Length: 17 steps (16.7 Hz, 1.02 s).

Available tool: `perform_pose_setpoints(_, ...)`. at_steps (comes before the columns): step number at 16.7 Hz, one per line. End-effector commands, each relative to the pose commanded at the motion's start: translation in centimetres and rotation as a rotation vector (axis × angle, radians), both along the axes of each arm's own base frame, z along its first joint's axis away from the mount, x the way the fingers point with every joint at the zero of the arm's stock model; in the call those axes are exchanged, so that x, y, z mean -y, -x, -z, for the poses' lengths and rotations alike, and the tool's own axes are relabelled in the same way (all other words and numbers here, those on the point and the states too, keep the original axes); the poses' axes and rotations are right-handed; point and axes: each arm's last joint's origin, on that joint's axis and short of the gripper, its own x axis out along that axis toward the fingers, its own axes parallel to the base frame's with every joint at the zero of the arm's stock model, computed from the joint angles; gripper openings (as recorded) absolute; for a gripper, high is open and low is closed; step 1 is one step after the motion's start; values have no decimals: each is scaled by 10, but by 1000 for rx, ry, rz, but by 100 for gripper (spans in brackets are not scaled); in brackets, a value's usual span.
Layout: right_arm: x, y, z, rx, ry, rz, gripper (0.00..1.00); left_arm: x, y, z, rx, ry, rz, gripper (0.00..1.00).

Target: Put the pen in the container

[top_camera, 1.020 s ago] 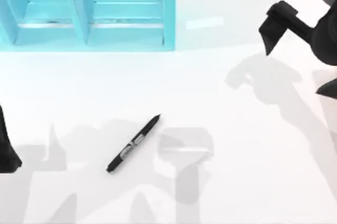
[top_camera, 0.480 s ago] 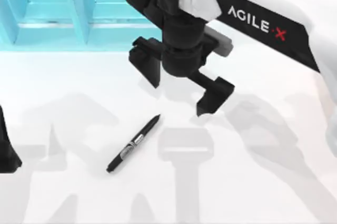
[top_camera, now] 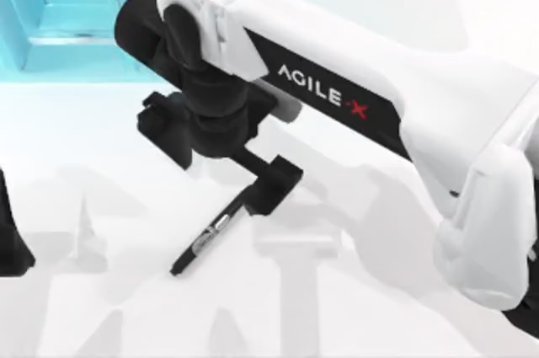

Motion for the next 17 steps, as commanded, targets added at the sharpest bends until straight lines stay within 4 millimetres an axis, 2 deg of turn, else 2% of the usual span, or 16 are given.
perform_pose_setpoints(6,1,-2,4,0,0,1,100,0,0,0,0,0,0,100)
perform_pose_setpoints(8,-1,-3,20,-1,2,-1,100,0,0,0,0,0,0,100)
perform_pose_setpoints(14,-4,-4,90,3,-4,0,100,0,0,0,0,0,0,100)
perform_pose_setpoints(17,-4,-3,100,0,0,0,100,0,0,0,0,0,0,100)
